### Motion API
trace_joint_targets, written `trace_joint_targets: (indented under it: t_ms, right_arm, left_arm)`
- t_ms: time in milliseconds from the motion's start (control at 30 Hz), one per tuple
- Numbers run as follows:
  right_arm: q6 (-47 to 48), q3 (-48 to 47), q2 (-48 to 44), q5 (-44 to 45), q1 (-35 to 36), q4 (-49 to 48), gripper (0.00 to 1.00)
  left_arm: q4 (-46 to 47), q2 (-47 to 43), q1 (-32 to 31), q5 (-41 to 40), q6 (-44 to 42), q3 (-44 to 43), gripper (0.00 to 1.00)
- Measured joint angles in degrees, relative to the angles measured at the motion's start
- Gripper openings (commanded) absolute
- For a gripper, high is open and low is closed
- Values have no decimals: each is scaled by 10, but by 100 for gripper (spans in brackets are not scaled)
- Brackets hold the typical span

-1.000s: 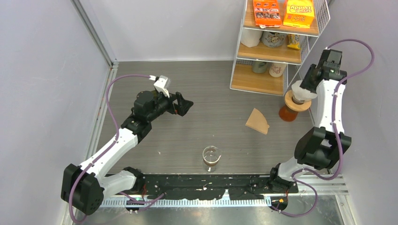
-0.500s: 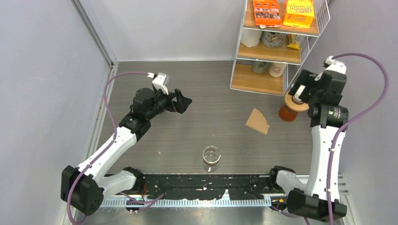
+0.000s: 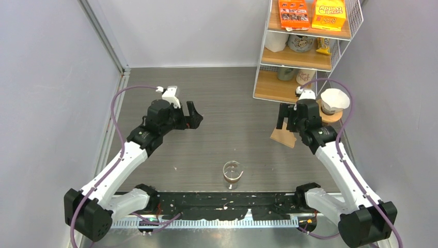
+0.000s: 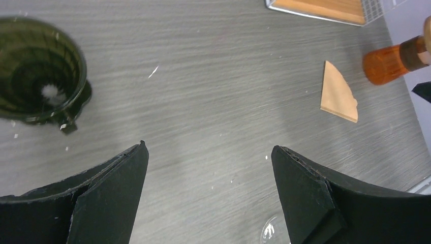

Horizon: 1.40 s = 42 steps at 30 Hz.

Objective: Place the coffee filter in the dripper

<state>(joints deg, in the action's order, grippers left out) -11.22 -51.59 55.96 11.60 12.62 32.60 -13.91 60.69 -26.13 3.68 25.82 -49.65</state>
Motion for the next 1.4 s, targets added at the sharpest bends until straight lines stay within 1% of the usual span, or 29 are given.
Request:
trace_joint_targets:
  t_ms: [233, 400, 467, 533, 600, 767, 900, 1033, 1200, 1300, 1400]
  right_arm:
    - [-10, 93, -9, -19, 2, -83, 95]
    - [-11, 124, -23, -50, 2, -141, 95]
    - [-12, 130, -26, -61, 2, -158, 95]
    - [-12, 134, -28, -69, 2, -171, 96]
    - [-13, 137, -29, -78, 2, -187, 96]
    - [-13, 141, -29, -86, 2, -205, 96]
    - [-13, 141, -29, -88, 2, -209, 95]
    - [-13, 141, -29, -88, 2, -210, 96]
    - [-12, 141, -29, -88, 2, -210, 96]
    - [-12, 141, -29, -88, 2, -210, 95]
    - [-12, 141, -29, -88, 2, -210, 96]
  left_arm:
    - [-60, -37, 0, -54, 37, 33, 100]
    - [-89, -37, 0, -83, 53, 42, 100]
    - [-100, -37, 2, -114, 58, 42, 100]
    - [-109, -36, 12, -129, 63, 41, 100]
    - [-119, -27, 38, -145, 72, 36, 100]
    - [-120, 29, 132, -163, 101, 5, 100]
    - [-107, 103, 194, -158, 120, -38, 97]
    - [-96, 173, 226, -145, 132, -74, 89]
    - [-91, 249, 246, -117, 134, -112, 81]
    - [-82, 279, 250, -99, 132, -129, 78]
    - [-69, 301, 251, -85, 132, -135, 72]
